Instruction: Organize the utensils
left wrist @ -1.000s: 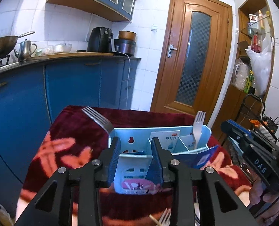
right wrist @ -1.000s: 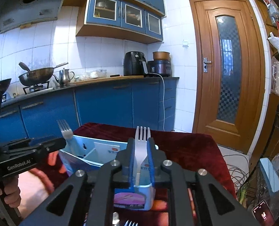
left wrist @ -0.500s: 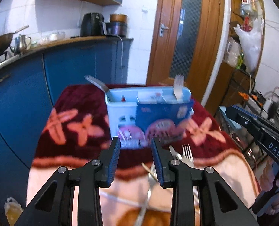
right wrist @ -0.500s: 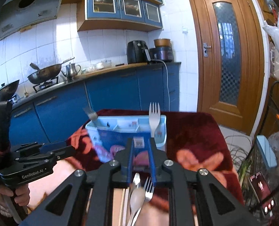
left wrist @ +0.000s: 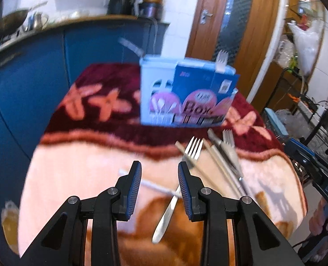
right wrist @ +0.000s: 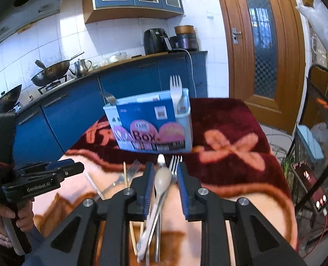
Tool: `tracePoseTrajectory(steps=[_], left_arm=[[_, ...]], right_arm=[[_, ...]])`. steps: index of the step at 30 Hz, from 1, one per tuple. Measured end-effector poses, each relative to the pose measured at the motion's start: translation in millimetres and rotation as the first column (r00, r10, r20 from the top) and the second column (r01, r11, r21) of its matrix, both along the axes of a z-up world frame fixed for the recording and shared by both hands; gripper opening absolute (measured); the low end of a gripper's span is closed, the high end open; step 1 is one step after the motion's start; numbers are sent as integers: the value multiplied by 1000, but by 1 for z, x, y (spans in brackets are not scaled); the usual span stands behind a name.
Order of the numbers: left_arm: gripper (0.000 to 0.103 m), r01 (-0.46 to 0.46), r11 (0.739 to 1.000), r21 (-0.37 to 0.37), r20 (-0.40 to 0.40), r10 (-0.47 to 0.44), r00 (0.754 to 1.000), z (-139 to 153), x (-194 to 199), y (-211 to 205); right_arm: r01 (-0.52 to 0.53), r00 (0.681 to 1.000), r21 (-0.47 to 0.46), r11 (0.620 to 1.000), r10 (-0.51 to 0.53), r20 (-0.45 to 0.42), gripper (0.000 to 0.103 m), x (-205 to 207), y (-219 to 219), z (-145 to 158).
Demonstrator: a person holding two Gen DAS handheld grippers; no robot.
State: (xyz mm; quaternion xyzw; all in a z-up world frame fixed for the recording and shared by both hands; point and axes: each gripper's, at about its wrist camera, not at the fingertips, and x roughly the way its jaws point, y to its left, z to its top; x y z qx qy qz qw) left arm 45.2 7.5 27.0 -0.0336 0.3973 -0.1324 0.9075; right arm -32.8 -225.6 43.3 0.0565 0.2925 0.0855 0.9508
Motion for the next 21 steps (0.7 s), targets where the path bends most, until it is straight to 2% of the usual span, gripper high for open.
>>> tracePoseTrajectory(steps=[5,16,21], left_arm=[[35,-49,998,-36,-135,44,990,-27,13,4],[34,-68,994,-85,-228,47,973,-43,47,3],[21,-74,990,-123,-253,40,967,-46,61,6]], right_arm=[[23,999,6,1000,-23,-36,25,-4,-10,-15],[53,995,22,998,-51,-84,27,-2,-26,-34],[51,994,28,998,-48,-101,27,0,-27,-40]])
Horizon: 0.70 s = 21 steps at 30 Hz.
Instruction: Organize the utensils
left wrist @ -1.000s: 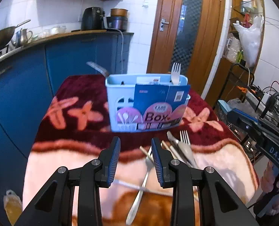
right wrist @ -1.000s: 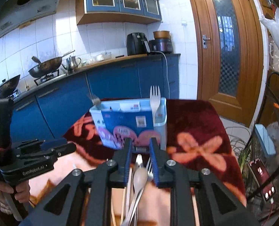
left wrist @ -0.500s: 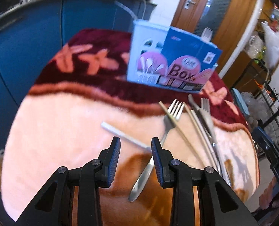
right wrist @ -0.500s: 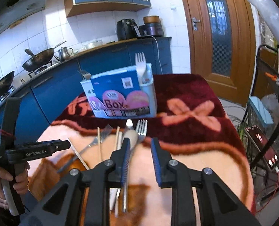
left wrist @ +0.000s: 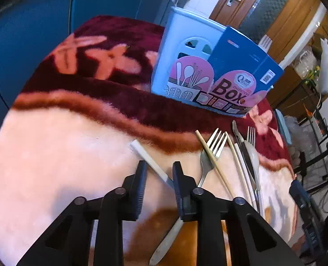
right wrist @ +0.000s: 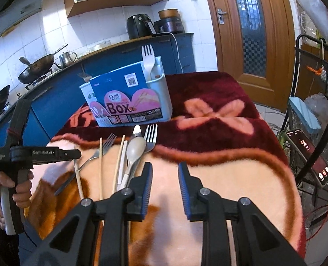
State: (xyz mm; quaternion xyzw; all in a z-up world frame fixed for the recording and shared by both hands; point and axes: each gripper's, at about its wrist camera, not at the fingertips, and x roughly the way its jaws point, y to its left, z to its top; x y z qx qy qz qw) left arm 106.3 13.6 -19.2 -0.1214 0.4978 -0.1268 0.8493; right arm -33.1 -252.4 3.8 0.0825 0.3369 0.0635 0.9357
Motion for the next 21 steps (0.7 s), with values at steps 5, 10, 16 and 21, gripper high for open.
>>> tracePoseTrajectory(steps=[5,10,16,21], left_arm=[[15,-4,998,-58,-21,3,1000,2,6,8],[8,4,995,-96,22,-2,1000,10,0,13],[6,10,998,-65,183,2,983,37,-17,17],[6,-1,1000,24,335,-7,942,58,-34,14]], right_arm=[[-9,1000,-6,1000,9,-12,27,2,3,-2],[-27,999,-21,999,27,-25,27,5,9,-1],[-67,996,-37,997,65,-66,27,17,21,0],[-115,988,-73,991,107,-107,27,31,40,0]])
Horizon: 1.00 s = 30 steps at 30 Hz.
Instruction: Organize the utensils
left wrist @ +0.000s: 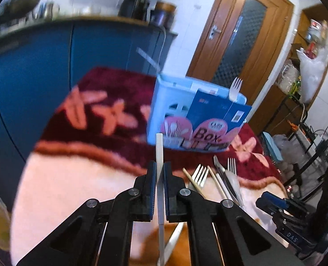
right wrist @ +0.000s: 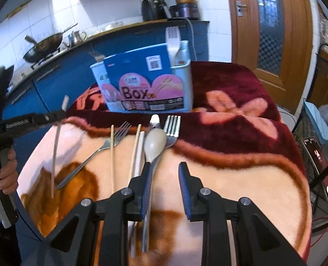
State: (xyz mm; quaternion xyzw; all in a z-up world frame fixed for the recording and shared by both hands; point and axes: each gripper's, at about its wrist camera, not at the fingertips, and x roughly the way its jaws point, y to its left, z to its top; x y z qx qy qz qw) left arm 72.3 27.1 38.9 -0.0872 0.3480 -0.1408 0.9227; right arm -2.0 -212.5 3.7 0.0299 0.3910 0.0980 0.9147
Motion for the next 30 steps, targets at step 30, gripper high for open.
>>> tracePoseTrajectory(steps=[30], left_arm=[[6,8,1000,25,206,-13,978,29,-23,6]], right_arm=[[-82,973,9,997,81,-217,27,82,25,-15]])
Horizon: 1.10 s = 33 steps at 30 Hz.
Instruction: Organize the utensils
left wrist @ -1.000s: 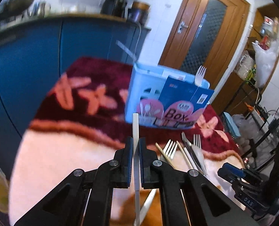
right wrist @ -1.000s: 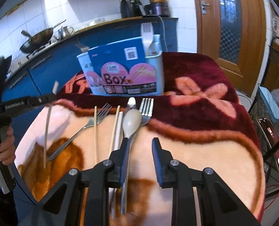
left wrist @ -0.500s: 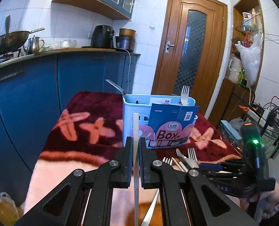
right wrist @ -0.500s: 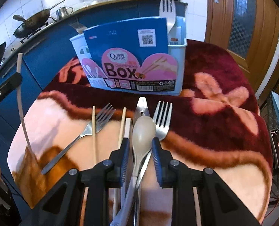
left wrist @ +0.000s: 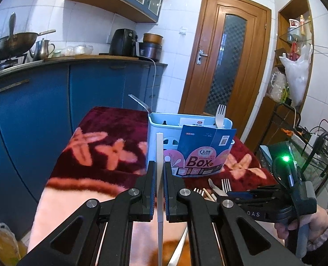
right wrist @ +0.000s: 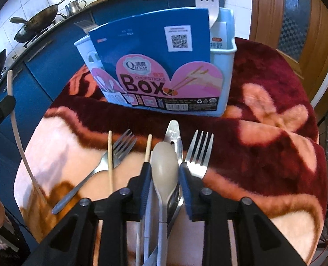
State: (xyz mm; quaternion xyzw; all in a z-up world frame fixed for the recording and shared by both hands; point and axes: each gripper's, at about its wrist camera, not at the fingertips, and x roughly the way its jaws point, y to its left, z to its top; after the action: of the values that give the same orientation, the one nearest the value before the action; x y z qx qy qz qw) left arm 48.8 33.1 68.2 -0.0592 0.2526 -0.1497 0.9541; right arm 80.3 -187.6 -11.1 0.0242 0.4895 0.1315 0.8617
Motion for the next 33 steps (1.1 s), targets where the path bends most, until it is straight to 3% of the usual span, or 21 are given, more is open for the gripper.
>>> tracePoseTrajectory(steps=[5,8,15,17,18,27,33], left_arm=[[6,-3,1000,-5,8,3,1000,2,-1,1],[6,5,1000,-23,12,-5,1000,5,-1,1],[6,-13,999,-30,76,15,997,21,5,-2],[6,-15,1000,-22,97,17,995,27,8,-3],[6,-18,1000,-14,106,19,994,30,11,-4],[6,-32,999,-19,206,36,978,65,30,-17],[6,-48,998,-29,306,55,950,94,50,-30]], right_arm=[[4,996,68,998,-10,84,27,-16,-9,15],[-14,983,95,995,-3,182,26,-31,-13,31],[19,920,136,990,-71,386,24,-61,-25,64],[40,904,133,990,-92,418,17,-63,-27,68],[48,895,135,990,-103,434,6,-64,-29,70],[65,862,125,990,-119,494,5,-65,-41,75],[80,834,141,987,-143,533,5,-66,-50,85]])
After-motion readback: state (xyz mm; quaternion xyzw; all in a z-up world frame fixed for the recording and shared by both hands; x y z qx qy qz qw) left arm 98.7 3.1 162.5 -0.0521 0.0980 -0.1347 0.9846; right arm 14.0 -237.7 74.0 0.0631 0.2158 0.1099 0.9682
